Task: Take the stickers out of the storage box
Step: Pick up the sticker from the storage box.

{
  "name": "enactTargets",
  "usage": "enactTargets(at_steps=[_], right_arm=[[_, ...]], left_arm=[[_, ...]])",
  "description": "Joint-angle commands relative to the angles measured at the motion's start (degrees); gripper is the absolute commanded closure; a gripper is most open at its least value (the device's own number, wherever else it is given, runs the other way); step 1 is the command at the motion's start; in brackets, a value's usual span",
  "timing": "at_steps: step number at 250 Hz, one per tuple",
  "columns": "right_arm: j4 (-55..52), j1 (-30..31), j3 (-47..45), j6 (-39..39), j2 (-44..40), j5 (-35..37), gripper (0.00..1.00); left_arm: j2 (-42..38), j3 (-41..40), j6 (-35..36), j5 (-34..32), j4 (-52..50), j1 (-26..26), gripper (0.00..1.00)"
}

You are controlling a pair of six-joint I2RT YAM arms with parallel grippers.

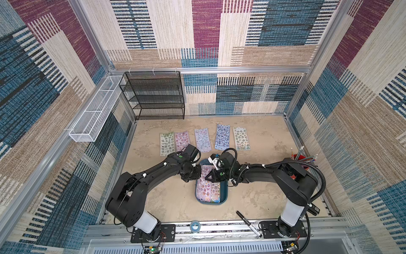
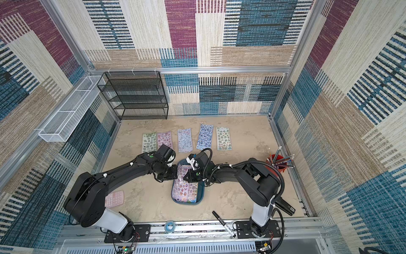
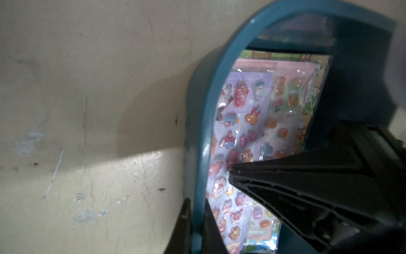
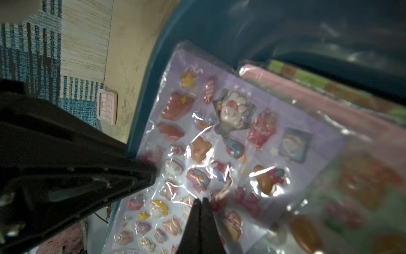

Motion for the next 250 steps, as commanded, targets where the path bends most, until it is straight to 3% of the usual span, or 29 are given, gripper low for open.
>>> enactTargets(at_steps=[1,64,118,153,166,182,214,250], right_arm=[[-8.78,0.07,2.49,-4.20,-3.49,7.50,0.95],[-23.96,0.91,7.56,-9.36,-8.46,20.29,0.95],[-21.45,2.87,5.82,-8.31,-4.55,17.22,0.98],[-16.95,4.21,5.87,-6.88,0.25,11.76,1.00],[-13.68,4.22,4.74,-5.37,1.75,8.77,1.00],[-10.83,4.21,3.40,-3.57,3.12,7.23,1.00],[-8.71,4.22,1.84,-1.42,4.43,8.23,1.00],[-9.68,4.24,1.76,-1.49,4.99,9.92,1.00]], left_arm=[[0.37,0.51,-0.97,-1.58,-0.01,0.21,0.97],[0.18,1.12,-1.42,-2.47,-1.22,0.21,1.00],[-0.15,1.57,-1.59,-1.64,-1.13,0.19,1.00],[-0.24,1.91,-1.55,-0.85,-1.15,0.21,0.93],[-0.33,2.08,-1.36,-0.42,-1.24,0.21,0.85],[-0.63,2.71,-0.98,-0.43,-2.22,0.21,0.69],[-2.44,4.35,-0.32,-3.52,-5.87,0.20,0.50],[-5.65,5.95,0.10,-6.34,-9.19,0.10,0.40]])
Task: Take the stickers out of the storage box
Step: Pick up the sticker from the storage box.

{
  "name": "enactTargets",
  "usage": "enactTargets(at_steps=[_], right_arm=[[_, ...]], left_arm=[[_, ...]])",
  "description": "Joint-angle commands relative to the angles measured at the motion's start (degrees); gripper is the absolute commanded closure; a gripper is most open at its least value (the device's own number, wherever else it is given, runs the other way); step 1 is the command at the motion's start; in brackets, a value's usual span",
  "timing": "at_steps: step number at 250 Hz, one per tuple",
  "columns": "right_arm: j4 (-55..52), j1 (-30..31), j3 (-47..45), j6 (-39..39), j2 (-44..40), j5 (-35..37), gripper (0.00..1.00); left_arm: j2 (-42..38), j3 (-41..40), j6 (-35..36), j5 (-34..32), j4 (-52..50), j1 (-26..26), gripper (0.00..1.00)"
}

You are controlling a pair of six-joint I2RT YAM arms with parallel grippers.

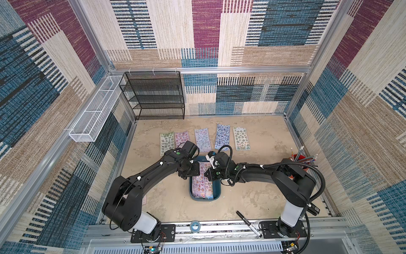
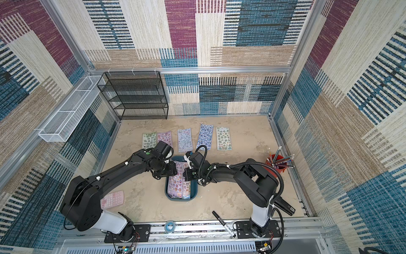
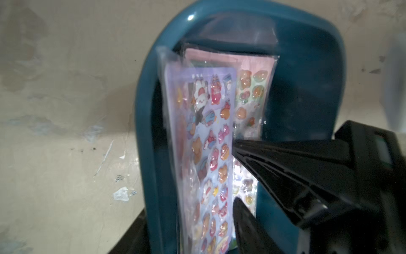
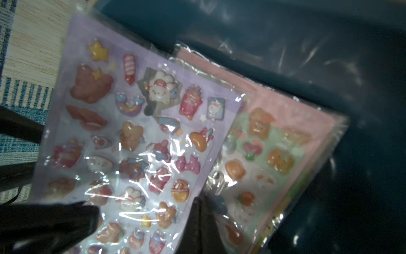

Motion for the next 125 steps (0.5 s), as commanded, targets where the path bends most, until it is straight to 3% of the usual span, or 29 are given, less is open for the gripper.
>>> enactTargets(at_steps=[1,52,99,125], right_arm=[[-8.25,0.49,-1.06,2.18,1.94,-1.26,1.00],[-9.75,0.50,0.10,1.84,1.60,-0.12,1.00],[-11.81,0.45,1.57,0.88,1.24,1.21,1.00],[-12.26,0.49,1.84,0.65,1.51,1.42,1.00]], left_arm=[[-2.22,1.47,1.09,-1.11,-1.64,-0.24,0.40],[-5.23,0.31,0.17,-3.79,-3.35,-0.18,0.37],[-5.66,-0.37,-0.59,-2.08,-2.90,-0.18,0.53],[-7.16,0.30,-0.89,-2.21,-2.96,-0.19,0.47]])
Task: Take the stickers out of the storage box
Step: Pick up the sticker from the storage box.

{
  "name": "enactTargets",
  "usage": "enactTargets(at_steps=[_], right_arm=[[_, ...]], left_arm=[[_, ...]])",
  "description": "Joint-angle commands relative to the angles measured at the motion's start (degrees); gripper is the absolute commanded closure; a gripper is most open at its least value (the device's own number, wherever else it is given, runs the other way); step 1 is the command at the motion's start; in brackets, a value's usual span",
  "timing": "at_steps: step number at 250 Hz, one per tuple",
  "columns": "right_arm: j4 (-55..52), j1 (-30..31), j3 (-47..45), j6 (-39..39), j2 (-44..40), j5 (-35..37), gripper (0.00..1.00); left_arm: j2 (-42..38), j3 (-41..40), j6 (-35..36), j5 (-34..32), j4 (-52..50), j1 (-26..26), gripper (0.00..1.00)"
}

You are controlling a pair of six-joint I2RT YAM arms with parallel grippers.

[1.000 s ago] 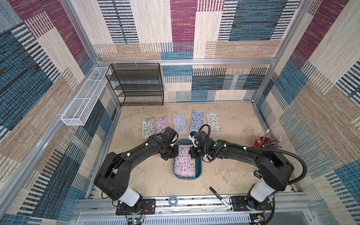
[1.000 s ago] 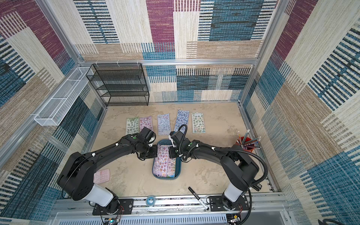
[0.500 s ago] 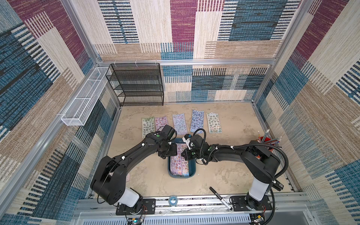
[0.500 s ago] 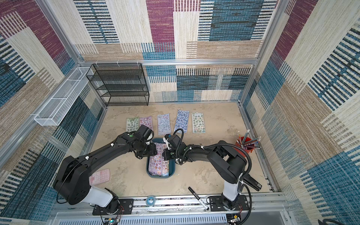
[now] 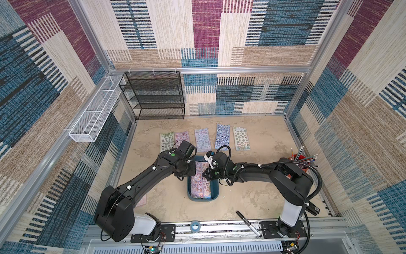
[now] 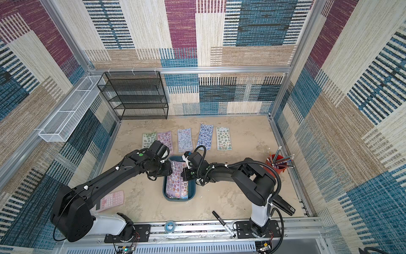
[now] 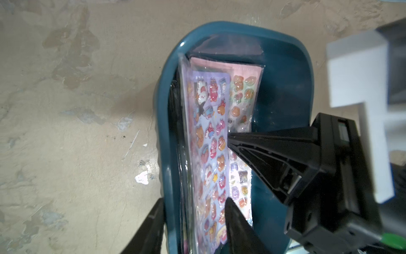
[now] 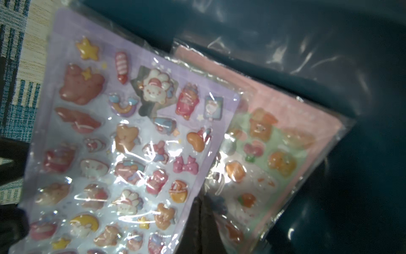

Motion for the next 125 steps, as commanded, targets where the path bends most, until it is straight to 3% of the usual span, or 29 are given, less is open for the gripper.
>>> enactTargets(at_steps=[1,54,125], right_arm=[[-11.35,0.17,-0.30,-0.25,1.05,1.97,1.00],[-11.56,0.13,-0.24,-0.33,1.14,2.03,1.00],[-11.70,0.12,-0.17,-0.33,1.05,2.34,1.00]], left_arm=[[-1.63,0.64,-0.83,1.20,0.00,-0.10,0.47],[-5.12,0.65,-1.18,0.92,0.01,-0.06,0.40],[-2.49,-2.04,-1.36,3.05,1.78,-0.07,0.54]])
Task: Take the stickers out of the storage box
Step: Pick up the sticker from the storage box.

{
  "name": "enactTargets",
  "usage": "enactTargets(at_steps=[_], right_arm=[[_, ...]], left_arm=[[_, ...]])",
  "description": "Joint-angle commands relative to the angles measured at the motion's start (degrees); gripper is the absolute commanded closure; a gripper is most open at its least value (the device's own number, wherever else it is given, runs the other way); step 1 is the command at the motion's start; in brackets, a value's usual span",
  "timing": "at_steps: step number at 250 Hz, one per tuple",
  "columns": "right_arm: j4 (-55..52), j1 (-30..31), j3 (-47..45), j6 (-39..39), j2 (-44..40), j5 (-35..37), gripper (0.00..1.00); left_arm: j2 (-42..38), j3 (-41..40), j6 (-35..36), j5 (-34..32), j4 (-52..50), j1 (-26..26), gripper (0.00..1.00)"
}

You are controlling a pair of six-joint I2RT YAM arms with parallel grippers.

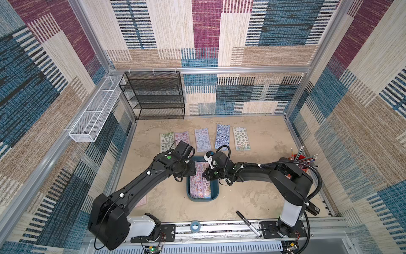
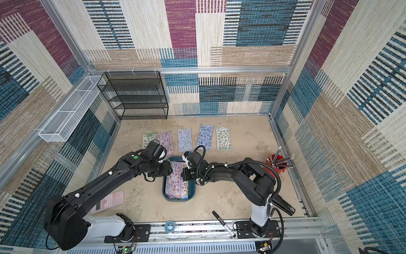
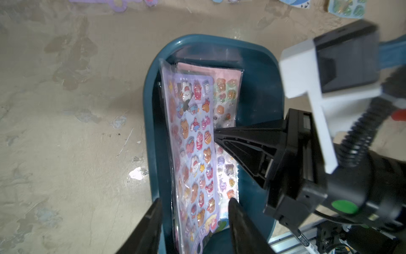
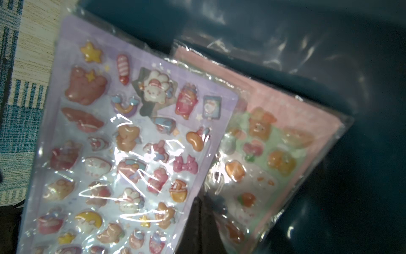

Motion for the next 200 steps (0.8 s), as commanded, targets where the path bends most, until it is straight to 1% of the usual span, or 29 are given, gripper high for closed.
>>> enactTargets(at_steps=[1,17,39,67,92,109,129,155,171,182,200], right_arm=[[-10.61,0.06,-0.80,-0.13,0.87,1.98,1.00],[-10.52,0.05,-1.00,0.00,0.67,2.04,1.00],[-10.45,0.05,-1.13,0.12,0.63,2.00,1.00],[-10.36,0.05,-1.26,0.27,0.46,2.10,1.00],[-10.45,0.02,-1.26,0.22,-0.07,2.31,1.00],[-10.91,0.06,-1.02,0.11,-0.81,2.57,1.00],[-12.32,0.09,0.16,-1.46,-2.62,3.96,1.00],[-12.59,0.00,1.33,-5.32,-7.65,5.70,0.99],[-12.98,0.08,2.52,-8.59,-11.77,7.15,0.95],[-13.45,0.00,3.51,-11.14,-14.69,8.25,0.92],[-14.56,-0.04,5.28,-15.07,-18.82,10.23,0.83]], left_arm=[[1.15,-0.84,-0.59,2.09,1.33,0.05,0.54],[2.03,-1.12,-0.74,2.76,2.37,-0.02,0.57],[3.26,-1.35,-0.79,3.40,3.57,-0.05,0.66],[4.75,-1.82,-0.79,3.66,4.65,-0.15,0.81],[5.65,-1.93,-0.62,3.92,5.18,-0.14,1.00],[5.67,-1.35,0.21,4.26,5.19,-0.18,1.00],[5.34,0.97,3.48,5.20,4.24,-0.13,1.00],[5.40,6.56,11.16,7.58,0.05,-0.04,1.00],[5.49,10.66,15.58,10.16,-3.22,0.04,1.00],[5.49,13.21,17.85,13.40,-5.06,0.12,1.00],[5.40,17.14,20.75,19.15,-7.58,0.21,1.00]])
